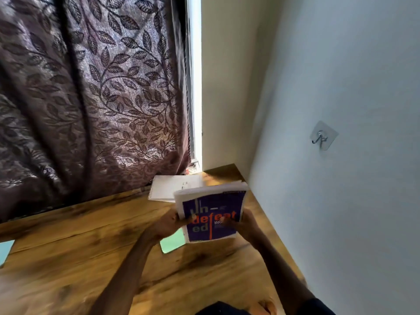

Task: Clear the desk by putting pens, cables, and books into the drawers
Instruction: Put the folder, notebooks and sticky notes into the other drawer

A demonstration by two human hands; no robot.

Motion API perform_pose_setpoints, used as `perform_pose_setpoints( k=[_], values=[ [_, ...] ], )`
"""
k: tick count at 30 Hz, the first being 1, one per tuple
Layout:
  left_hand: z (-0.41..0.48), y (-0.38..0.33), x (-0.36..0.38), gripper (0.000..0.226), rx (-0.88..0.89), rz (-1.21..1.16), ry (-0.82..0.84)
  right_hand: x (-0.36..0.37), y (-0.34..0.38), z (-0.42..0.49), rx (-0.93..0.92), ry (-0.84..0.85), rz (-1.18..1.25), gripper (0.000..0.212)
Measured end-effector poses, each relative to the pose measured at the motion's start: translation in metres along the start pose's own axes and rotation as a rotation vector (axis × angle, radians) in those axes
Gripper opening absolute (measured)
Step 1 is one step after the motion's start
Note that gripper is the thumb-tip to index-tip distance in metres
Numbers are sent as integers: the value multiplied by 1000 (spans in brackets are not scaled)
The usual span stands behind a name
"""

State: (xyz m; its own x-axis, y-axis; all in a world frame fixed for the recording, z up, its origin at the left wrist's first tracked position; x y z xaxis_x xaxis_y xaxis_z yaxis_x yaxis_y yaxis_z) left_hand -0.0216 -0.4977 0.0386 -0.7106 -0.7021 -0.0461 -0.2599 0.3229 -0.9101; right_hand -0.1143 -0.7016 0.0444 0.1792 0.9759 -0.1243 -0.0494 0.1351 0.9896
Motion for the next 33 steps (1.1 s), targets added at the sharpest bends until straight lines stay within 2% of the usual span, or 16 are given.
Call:
perform_pose_setpoints(
  k=[2,4,7,9,11,14,16,18,21,24,29,33],
  values=[
    [-2,16,4,40,-1,91,-81,0,-10,-11,14,-13,1,32],
    [-5,21,1,26,38,55,-200,1,-5,-14,5,-21,-8,33],
    [-14,12,4,33,99,50,-303,1,20,-16,4,-16,-50,34],
    [-23,6,4,21,88,-27,-366,0,38,-19,12,-18,-60,30],
    [-33,5,5,19,43,-146,-390,4,50,-27,63,11,53,31],
    [-51,15,8,22,-86,-300,-454,20,51,-52,203,129,292,45],
    [-65,22,12,20,-108,-345,-494,28,44,-74,261,168,305,50],
    [-79,23,22,22,-85,-369,-494,26,31,-93,258,88,218,49],
    [-100,28,60,34,-66,-432,-374,23,20,-120,185,-74,-49,47],
    [-124,27,97,36,-30,-355,-328,26,15,-148,122,-162,-211,51],
    [-168,39,111,28,-16,-304,-458,9,27,-201,71,-172,-222,47],
    [-209,74,143,44,-27,-144,-674,20,61,-259,-64,-136,-319,49]
  ],
)
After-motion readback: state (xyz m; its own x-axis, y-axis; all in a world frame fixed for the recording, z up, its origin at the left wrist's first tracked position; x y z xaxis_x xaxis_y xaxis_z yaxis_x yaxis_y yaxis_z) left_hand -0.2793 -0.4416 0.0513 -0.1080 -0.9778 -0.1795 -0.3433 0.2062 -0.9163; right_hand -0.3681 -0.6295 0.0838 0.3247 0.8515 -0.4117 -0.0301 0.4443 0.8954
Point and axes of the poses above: each hand's wrist, its own z-axis towards the middle knuckle, its own x-axis out of the palm, y = z × x, the point moved 9 cm from there along z, towards the middle knuckle, and after that the axes turned 9 degrees about -x, right-handed, at the moved point
